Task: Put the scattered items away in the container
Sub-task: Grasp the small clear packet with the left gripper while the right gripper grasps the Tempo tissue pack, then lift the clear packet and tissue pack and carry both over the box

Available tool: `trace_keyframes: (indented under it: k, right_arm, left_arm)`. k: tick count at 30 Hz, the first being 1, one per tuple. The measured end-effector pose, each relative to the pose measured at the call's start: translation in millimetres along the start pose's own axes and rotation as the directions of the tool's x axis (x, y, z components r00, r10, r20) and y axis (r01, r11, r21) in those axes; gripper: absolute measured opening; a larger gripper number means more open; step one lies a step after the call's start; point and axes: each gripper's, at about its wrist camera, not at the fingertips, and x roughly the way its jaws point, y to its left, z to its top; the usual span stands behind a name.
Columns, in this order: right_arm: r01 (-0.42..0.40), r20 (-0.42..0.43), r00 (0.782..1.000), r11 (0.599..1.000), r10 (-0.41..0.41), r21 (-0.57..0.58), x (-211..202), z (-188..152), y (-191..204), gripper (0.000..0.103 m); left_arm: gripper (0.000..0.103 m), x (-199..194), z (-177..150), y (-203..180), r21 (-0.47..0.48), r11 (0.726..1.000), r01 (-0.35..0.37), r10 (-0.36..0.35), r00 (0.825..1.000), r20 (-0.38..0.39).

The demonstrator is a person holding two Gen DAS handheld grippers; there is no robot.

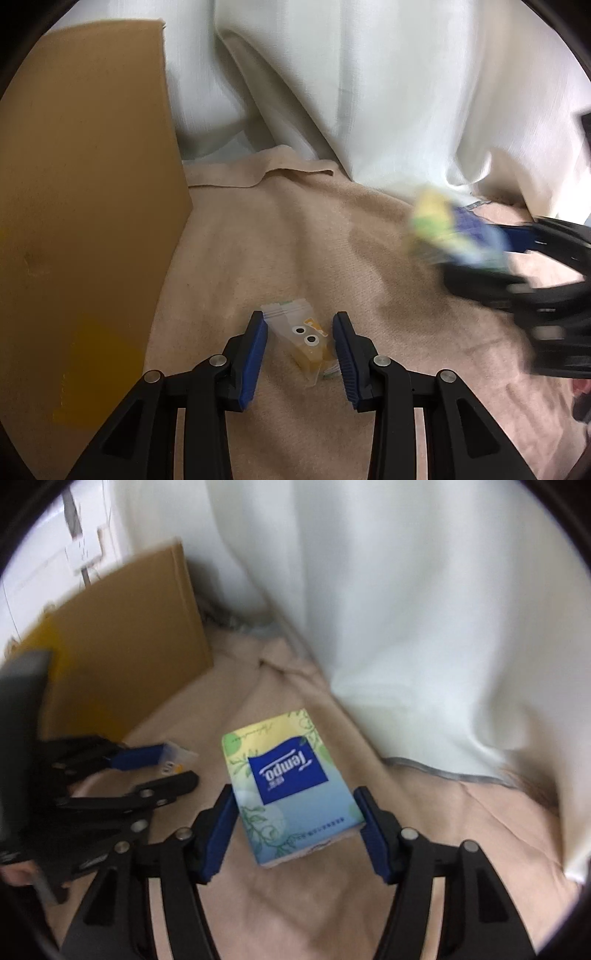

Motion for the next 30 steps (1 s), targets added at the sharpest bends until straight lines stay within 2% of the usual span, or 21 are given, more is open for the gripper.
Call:
trace_keyframes:
  k: [6,10,11,15,20,24,28,30]
  right_arm:
    - [0.129,0.024,0.991,0.979,-0.135,0.157,-60,-40,-4,0.067]
    - [0.118,0.036,0.991,0.962,-0.131,0.246,-57,-50,-22,0.067]
    - [0.122,0.036,0.990,0.960,-0.135,0.251,-53,-52,-27,0.067]
    - [0.103,0.040,0.992,0.952,-0.119,0.287,-42,-54,-41,0.067]
    - [0.086,0.049,0.993,0.948,-0.106,0.306,-50,-59,-37,0.067]
    - [0.078,0.054,0.994,0.952,-0.098,0.297,-53,-64,-38,0.067]
    - [0.078,0.040,0.995,0.949,-0.095,0.306,-56,-72,-42,0.067]
    - [0.077,0.039,0.995,0.949,-0.093,0.307,-58,-74,-44,0.067]
  left_arm:
    - [0.038,-5,-4,2,0.005,1.000,0.018,-0.018,1.000,0.014]
    - [0.035,-8,-6,0,-0.016,0.999,0.027,-0.027,0.999,0.028]
    - [0.026,-10,-6,-1,-0.015,0.999,0.035,-0.034,0.999,0.035]
    - [0.026,-24,-4,-10,0.024,1.000,0.012,-0.014,0.997,0.071]
    - [0.022,-35,0,-12,-0.007,1.000,0.023,-0.022,0.996,0.088]
    - [0.022,-35,1,-14,-0.017,1.000,0.011,-0.010,0.997,0.078]
    - [0.022,-17,-7,-17,-0.005,1.000,-0.010,0.011,0.999,0.039]
    - [0.022,-17,-8,-23,0.023,0.999,-0.025,0.024,0.999,0.044]
